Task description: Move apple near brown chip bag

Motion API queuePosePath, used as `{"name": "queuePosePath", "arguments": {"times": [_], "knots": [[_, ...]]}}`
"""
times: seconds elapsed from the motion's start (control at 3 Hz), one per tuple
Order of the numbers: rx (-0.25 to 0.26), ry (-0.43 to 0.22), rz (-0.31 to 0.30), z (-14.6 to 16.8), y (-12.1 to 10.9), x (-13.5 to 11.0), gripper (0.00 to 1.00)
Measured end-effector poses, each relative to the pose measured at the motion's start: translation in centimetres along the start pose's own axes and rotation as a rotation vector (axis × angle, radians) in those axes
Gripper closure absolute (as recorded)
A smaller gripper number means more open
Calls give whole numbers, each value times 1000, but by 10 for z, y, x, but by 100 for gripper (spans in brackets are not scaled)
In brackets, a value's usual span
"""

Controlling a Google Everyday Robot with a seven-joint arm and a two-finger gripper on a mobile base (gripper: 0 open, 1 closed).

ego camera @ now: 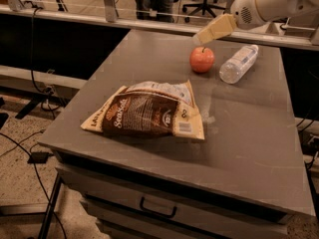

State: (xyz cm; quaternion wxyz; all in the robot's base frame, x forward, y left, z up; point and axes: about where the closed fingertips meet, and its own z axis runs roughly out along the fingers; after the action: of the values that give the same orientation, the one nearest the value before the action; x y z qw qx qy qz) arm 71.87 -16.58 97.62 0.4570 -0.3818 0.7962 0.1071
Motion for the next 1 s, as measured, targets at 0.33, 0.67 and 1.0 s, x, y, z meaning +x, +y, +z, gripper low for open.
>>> {"name": "queuePosePath", "arguments": {"times": [0.33, 0.67, 1.0], "knots": [[-25, 50, 18, 18, 8, 13, 0], [-68, 64, 33, 34, 19, 31, 0], [-86, 87, 38, 43, 25, 49, 0]]}}
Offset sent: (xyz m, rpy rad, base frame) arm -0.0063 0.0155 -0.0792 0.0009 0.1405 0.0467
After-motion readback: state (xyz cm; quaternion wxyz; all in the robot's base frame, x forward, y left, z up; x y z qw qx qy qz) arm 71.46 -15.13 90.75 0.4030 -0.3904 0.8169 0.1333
